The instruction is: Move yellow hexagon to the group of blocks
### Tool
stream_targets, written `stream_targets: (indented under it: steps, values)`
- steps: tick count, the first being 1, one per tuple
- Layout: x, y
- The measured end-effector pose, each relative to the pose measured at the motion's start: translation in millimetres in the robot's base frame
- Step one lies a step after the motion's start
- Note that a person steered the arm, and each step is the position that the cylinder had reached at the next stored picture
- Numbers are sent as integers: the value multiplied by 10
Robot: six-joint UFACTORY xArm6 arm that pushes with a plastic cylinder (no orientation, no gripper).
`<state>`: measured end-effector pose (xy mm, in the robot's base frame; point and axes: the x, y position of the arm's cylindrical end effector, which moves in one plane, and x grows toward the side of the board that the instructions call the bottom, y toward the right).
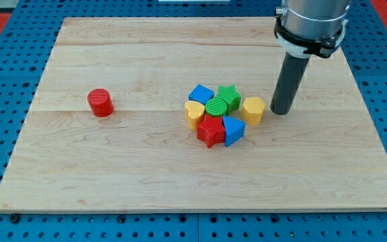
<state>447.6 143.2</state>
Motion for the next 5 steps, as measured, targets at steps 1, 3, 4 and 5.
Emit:
stream_targets:
  steps: [1,3,4,5]
  values:
    - [42,0]
    - [49,-195]
    - [49,-344]
    - [48,-408]
